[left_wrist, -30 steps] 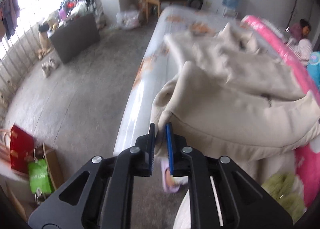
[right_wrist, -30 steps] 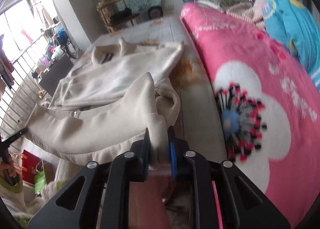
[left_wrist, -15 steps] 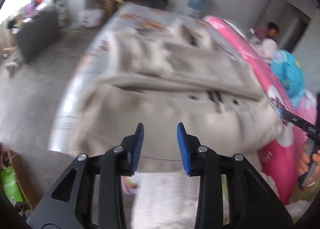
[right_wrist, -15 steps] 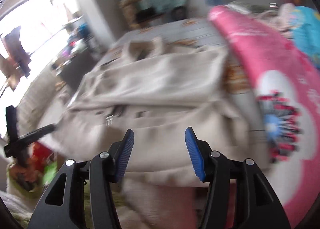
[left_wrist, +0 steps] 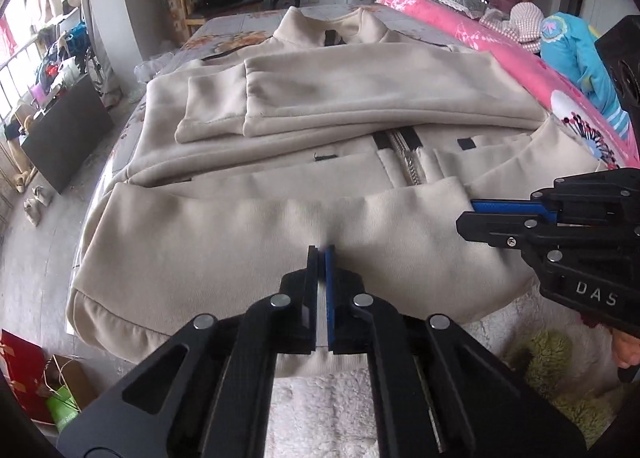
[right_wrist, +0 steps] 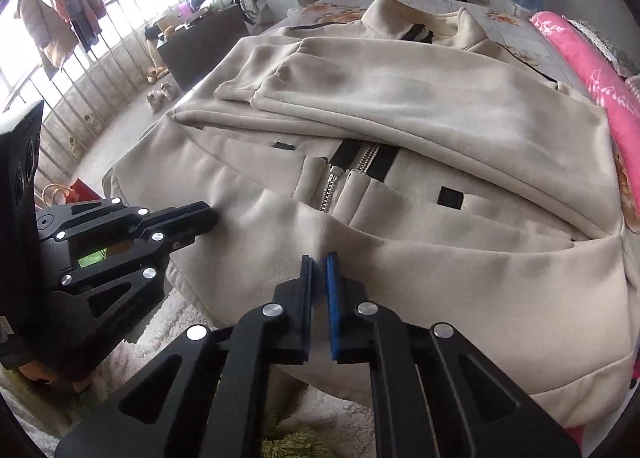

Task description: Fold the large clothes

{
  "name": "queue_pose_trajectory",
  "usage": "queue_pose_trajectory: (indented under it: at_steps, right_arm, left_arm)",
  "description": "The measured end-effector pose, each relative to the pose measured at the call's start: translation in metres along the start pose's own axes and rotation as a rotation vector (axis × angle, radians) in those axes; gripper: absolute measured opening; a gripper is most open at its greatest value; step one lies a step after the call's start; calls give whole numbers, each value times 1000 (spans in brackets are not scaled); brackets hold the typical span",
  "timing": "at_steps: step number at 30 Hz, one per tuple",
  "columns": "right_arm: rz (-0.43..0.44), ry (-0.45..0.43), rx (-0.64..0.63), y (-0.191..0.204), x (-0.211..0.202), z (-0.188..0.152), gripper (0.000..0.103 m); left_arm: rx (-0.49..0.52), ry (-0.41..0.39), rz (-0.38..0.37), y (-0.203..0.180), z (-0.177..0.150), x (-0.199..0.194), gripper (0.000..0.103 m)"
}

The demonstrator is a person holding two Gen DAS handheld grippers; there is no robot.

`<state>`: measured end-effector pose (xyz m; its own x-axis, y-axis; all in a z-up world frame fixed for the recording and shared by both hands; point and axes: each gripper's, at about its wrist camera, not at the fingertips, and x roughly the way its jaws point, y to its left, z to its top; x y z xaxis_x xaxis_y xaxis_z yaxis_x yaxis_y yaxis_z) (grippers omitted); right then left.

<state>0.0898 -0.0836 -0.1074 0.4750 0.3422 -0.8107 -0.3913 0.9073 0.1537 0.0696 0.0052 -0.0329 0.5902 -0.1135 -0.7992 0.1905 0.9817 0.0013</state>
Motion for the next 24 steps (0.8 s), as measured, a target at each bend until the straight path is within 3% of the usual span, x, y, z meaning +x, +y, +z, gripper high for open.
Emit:
queue_pose_trajectory:
  at_steps: [7, 15, 20, 21, 24]
  right_arm:
    - [-33, -151, -10, 0, -43, 30, 5]
    - [-106, -94, 40, -26, 25, 41, 4]
    - [-33, -124, 131, -54, 0, 38, 4]
    - [-24, -146, 152, -63, -12, 35, 7]
    - [-99, -186, 220, -99, -52, 23, 38]
  left_arm:
    - [35, -166, 52, 0, 33, -29, 1]
    - [84, -78, 114, -4, 28, 24, 1]
    - [72, -79, 116, -1, 27, 28, 1]
    - [77, -80, 120, -1, 27, 28, 1]
    - [89, -83, 131, -4, 27, 29, 1]
